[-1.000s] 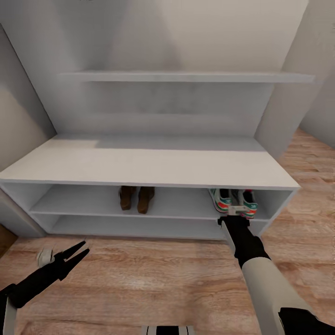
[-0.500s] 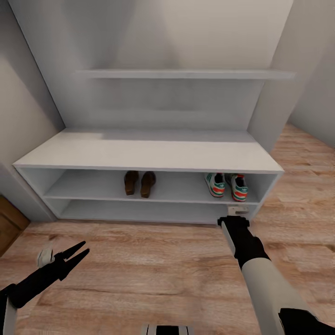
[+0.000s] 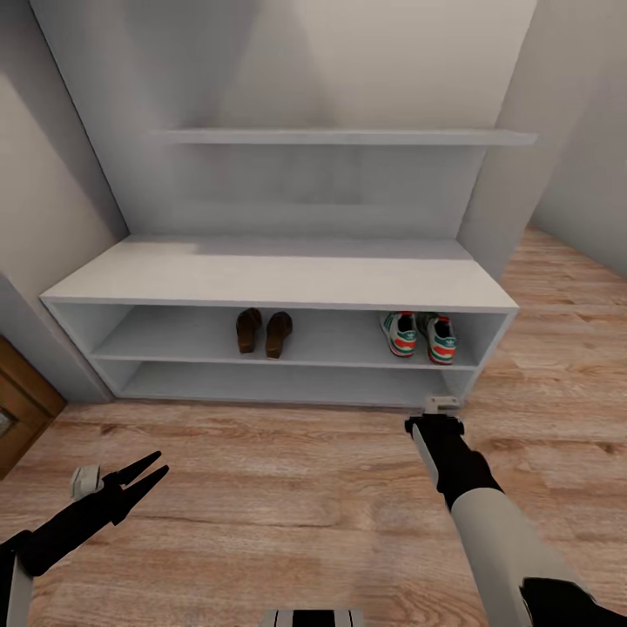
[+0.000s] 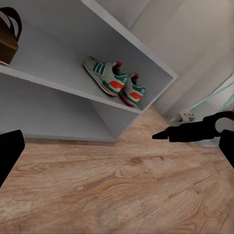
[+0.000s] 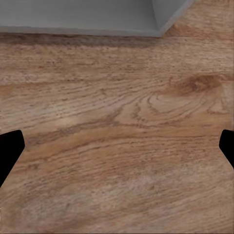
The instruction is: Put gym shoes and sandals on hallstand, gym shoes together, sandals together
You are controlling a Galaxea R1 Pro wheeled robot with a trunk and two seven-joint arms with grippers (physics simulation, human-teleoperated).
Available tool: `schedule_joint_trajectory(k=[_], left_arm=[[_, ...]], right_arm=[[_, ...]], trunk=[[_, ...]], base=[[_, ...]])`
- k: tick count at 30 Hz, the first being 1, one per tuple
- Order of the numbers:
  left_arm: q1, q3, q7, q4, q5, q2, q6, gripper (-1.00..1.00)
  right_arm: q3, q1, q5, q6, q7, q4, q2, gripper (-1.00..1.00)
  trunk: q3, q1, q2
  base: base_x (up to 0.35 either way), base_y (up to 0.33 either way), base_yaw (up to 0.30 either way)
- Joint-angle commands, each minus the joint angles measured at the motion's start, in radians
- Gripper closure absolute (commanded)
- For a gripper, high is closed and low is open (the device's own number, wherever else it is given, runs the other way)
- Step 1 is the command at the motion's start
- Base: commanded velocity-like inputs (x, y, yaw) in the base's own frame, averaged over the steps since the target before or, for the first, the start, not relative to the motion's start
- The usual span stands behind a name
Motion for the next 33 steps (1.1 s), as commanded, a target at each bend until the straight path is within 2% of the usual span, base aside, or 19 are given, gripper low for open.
schedule_joint_trajectory(k=[1,3,4,10,11,12,27,31,33], left_arm=[[0.0,0.0,0.0,0.0,0.0,0.0,0.0,-1.0],[0.0,0.0,0.0,0.0,0.0,0.0,0.0,-1.0],[0.0,-0.001,0.001,0.0,0.0,-0.001,0.0,-1.0],[0.0,0.002,0.003,0.0,-0.004,-0.001,-0.001,-1.0],[0.0,0.002,0.003,0.0,-0.004,-0.001,0.0,-1.0],[0.0,0.001,0.003,0.0,-0.005,-0.001,-0.001,-1.0],[-0.001,-0.001,0.014,0.0,-0.013,-0.003,0.001,-1.0],[-0.001,-0.001,0.076,0.0,-0.014,-0.006,0.0,-1.0],[-0.001,-0.004,0.14,0.002,-0.014,-0.006,0.0,-1.0]], right_arm=[[0.0,0.0,0.0,-0.022,0.0,0.009,0.0,-1.0],[0.0,0.0,0.0,-0.142,0.0,0.04,0.002,-1.0],[0.002,0.0,-0.001,-0.399,0.002,0.071,0.006,-1.0],[0.003,0.002,-0.003,-0.431,0.004,0.08,0.008,-1.0],[0.003,0.003,-0.004,-0.432,0.004,0.126,0.008,-1.0],[0.003,0.003,-0.004,-0.432,0.004,0.13,0.008,-1.0],[0.005,0.003,-0.005,-0.432,0.004,0.141,0.01,-1.0],[0.006,0.003,0.001,-0.432,0.004,0.183,0.01,-1.0],[0.006,0.003,0.003,-0.432,0.004,0.202,0.01,-1.0]], trunk=[[0.0,0.0,0.0],[0.0,0.0,0.0],[0.0,0.0,0.0],[0.0,0.0,0.0],[0.0,0.0,0.0],[0.0,0.0,0.0],[0.058,-0.007,0.003],[0.073,-0.009,0.004],[0.081,-0.009,0.005]], base=[[-0.012,0.0,0.0],[-0.006,0.0,0.0],[0.0,0.0,0.0],[0.0,0.0,0.0],[0.0,0.0,0.0],[0.0,0.0,0.0],[0.0,0.0,0.0],[0.0,0.0,0.0],[0.0,0.0,0.0]])
